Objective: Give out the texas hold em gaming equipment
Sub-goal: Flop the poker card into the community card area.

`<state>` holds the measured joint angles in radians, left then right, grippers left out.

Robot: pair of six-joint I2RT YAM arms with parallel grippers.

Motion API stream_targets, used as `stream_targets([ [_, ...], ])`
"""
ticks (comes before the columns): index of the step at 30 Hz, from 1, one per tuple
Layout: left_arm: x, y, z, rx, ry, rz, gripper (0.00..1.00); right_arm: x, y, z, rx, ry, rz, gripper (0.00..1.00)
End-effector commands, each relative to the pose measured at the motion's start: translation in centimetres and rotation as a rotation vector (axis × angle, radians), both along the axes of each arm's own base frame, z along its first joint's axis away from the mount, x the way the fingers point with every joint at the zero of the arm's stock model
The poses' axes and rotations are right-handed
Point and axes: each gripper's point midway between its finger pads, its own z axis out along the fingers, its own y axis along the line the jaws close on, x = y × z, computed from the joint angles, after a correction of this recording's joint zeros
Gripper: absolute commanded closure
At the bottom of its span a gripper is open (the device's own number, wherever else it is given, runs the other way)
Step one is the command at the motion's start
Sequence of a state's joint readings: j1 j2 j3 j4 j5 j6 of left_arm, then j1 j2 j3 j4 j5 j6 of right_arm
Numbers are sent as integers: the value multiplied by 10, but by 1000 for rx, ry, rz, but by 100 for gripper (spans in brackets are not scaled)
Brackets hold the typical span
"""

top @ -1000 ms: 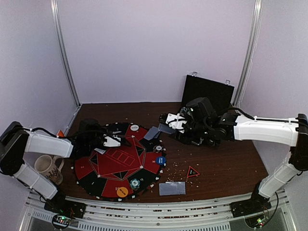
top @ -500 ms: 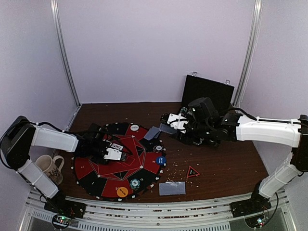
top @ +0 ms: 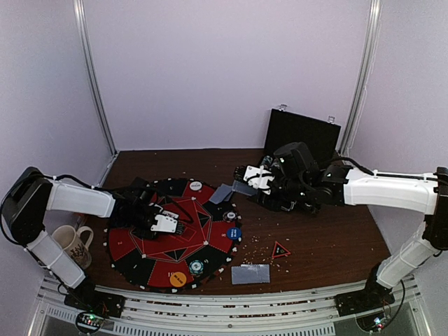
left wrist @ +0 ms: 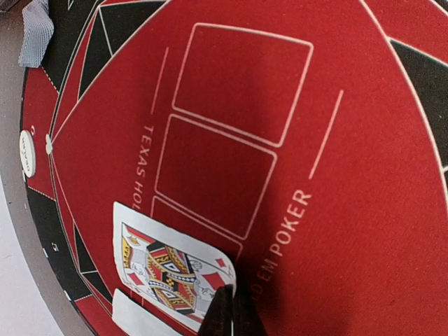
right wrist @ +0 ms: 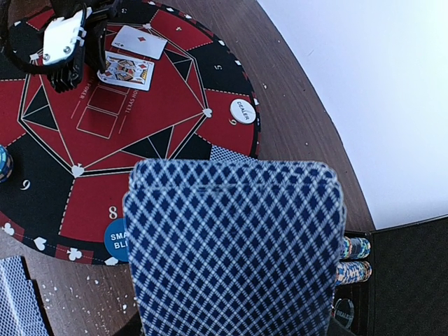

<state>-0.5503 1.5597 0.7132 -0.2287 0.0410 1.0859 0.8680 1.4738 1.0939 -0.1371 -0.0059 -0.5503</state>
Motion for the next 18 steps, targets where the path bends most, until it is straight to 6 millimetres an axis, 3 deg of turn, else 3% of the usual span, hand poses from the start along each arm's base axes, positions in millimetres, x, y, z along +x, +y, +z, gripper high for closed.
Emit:
stream_targets([
  [1,-24,26,-28,106,115,40,93,1,-7,14,15,-29,-21,49],
  [8,-24,36,-32,153,121,77,74,1,-7,14,16,-28,-20,49],
  [13,-29,38,-29,153,155,105,74,2,-8,13,10,-28,-23,49],
  [15,-26,27,-17,107,161,111,74,1,-8,12,8,-27,-23,49],
  [18,-16,-3,23,-58,142,128,74,2,-8,11,5,-27,-23,49],
])
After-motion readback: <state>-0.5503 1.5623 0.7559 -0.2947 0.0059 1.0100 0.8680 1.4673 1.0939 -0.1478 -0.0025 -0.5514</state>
